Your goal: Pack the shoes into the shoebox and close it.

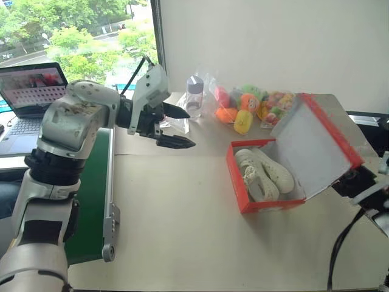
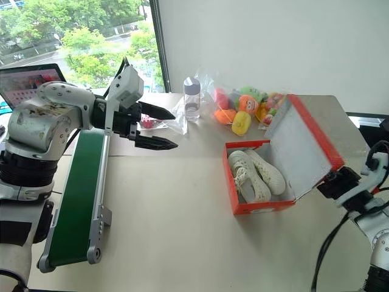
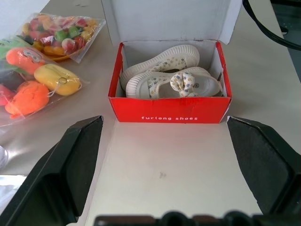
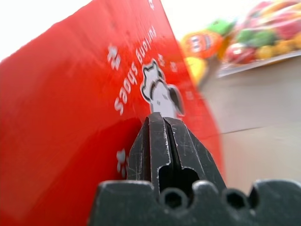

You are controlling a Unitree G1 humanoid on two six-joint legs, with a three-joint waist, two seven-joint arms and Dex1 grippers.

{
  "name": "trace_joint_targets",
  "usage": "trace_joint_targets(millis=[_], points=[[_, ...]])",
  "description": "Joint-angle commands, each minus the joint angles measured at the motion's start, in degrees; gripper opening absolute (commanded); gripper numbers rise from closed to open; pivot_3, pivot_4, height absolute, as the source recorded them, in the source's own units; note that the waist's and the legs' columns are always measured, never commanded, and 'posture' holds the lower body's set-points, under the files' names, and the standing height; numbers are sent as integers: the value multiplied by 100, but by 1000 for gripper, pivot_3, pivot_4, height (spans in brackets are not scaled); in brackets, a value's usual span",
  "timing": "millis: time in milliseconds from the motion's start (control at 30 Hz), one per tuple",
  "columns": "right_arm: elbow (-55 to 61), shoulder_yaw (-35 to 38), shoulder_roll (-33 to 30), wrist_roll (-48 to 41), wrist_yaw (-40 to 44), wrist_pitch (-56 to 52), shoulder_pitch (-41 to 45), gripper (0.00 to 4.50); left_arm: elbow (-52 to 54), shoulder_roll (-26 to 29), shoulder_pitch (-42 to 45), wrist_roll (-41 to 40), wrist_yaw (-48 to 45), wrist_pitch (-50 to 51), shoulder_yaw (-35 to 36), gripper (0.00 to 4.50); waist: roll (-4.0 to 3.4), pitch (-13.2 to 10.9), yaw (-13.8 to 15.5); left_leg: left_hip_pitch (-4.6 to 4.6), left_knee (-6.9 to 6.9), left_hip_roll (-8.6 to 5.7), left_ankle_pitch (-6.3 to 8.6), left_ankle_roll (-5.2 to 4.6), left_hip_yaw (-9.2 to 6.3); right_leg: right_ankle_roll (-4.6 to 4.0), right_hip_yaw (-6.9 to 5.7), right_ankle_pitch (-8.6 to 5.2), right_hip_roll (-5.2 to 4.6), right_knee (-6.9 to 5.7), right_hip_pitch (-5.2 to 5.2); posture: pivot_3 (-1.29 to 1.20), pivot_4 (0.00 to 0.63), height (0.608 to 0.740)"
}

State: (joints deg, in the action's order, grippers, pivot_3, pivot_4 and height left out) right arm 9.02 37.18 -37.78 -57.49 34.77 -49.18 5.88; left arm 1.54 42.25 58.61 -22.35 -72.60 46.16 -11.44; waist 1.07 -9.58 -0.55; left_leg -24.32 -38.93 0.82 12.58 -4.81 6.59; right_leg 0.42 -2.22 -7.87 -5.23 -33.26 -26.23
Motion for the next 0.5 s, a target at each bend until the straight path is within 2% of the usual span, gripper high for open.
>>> trace_joint_targets(millis=[33,267,500], points=[[528,-252,-249,-338,57,-288,229,41,88,16,62,10,33,-130,67,4500,0,0,3,0,0,0,0,0,0,0,0,0,0,0,0,0,150,740],[461,-941,-457,-298,93,-532,902,41,222,56,-60,-17,130,-66,120,4500,2,-1,14,-1,-3,0,0,-1,1,0,0,0,0,0,0,0,150,740],[54,-1766,-317,-143,348,-658,1573,41,498,149,-265,-93,294,84,201,4500,3,-2,40,-4,-3,0,0,-3,0,0,-3,0,2,1,-1,0,150,740]])
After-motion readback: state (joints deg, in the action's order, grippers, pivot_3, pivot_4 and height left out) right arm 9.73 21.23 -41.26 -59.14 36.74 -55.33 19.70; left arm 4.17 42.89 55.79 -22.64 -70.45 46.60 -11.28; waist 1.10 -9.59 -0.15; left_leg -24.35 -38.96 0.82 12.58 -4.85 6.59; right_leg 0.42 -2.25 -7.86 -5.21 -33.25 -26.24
